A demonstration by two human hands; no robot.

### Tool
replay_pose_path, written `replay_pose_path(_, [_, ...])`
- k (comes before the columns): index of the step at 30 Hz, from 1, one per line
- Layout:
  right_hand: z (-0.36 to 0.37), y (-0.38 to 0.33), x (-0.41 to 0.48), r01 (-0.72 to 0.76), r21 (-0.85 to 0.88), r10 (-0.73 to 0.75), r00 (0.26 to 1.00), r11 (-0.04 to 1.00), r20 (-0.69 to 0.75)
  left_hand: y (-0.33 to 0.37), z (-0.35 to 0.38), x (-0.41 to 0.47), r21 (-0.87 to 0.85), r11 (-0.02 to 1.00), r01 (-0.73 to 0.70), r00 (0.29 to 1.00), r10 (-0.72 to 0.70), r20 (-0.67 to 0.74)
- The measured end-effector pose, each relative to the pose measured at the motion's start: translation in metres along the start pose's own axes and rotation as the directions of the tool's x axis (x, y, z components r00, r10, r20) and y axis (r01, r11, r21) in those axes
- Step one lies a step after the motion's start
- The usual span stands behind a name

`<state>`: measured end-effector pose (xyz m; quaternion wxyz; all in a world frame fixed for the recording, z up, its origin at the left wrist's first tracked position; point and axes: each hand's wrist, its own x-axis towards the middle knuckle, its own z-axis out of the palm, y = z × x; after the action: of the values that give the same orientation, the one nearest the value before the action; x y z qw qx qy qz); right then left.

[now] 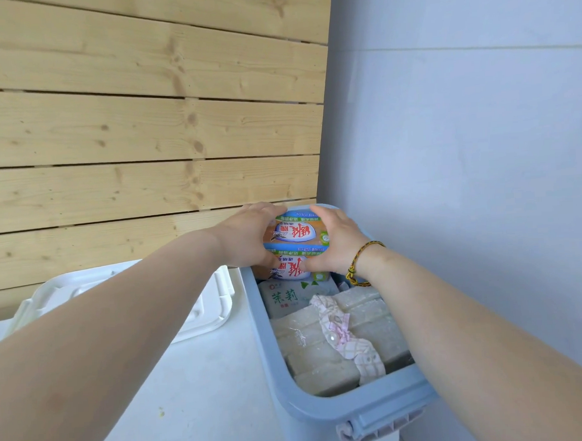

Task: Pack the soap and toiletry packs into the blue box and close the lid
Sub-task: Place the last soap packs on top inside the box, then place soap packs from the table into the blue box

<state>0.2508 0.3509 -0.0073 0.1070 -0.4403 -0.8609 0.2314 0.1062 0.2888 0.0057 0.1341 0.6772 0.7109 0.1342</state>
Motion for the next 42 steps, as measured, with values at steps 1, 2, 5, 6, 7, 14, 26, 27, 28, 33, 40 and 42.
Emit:
replay_pose_path(1, [-0.001,-0.002,-0.002,-0.003,-0.066,0.003,1.0,0.998,-0.001,0.0,-0.001,-0.001,-0.028,1.0,-0.005,1.0,0.005,0.011])
replay_pose_path(2, [-0.002,-0.005,-0.004,-0.004,-0.147,0.004,1.0,0.989,-0.001,0.0,-0.002,-0.001,-0.053,0.999,-0.011,1.0,0.013,0.026])
replay_pose_path(5, [-0.005,-0.015,-0.005,-0.001,-0.279,0.003,1.0,0.96,0.006,0.004,-0.006,-0.002,0.003,0.998,-0.065,0.997,0.064,0.05])
replay_pose_path(6, [-0.006,-0.018,-0.005,0.004,-0.241,0.001,1.0,0.971,0.021,0.006,-0.006,-0.001,0.043,0.996,-0.083,0.996,0.081,0.036])
replay_pose_path(7, [-0.007,-0.021,-0.005,0.013,-0.194,-0.006,0.999,0.981,0.035,0.006,-0.005,-0.001,0.075,0.994,-0.081,0.997,0.08,0.009])
replay_pose_path(14, [-0.002,-0.026,-0.018,-0.162,-0.39,0.129,0.986,0.907,-0.108,-0.003,0.011,-0.006,-0.144,0.965,0.221,0.966,-0.237,-0.1])
replay_pose_path(26, [-0.005,-0.014,-0.015,-0.212,-0.465,0.239,0.971,0.86,0.0,-0.006,0.015,-0.01,-0.102,0.975,0.2,0.972,-0.211,-0.108])
replay_pose_path(27, [-0.004,-0.013,-0.014,-0.21,-0.457,0.236,0.972,0.864,0.0,-0.006,0.015,-0.014,-0.121,0.975,0.186,0.975,-0.198,-0.104])
replay_pose_path(28, [-0.003,-0.013,-0.015,-0.212,-0.446,0.234,0.972,0.869,-0.007,-0.006,0.014,-0.021,-0.155,0.972,0.176,0.976,-0.192,-0.101])
replay_pose_path(33, [-0.008,-0.034,-0.035,-0.114,-0.286,0.061,0.98,0.951,-0.188,-0.014,-0.004,-0.092,-0.418,0.886,0.202,0.95,-0.281,-0.138])
replay_pose_path(40, [0.056,-0.142,-0.121,0.432,0.021,-0.428,0.898,0.902,-0.105,-0.076,0.0,-0.254,-0.45,0.797,0.404,0.804,-0.544,-0.241])
replay_pose_path(42, [0.097,-0.16,-0.137,0.477,0.031,-0.477,0.869,0.878,0.133,-0.09,0.014,-0.296,-0.48,0.732,0.483,0.729,-0.64,-0.242])
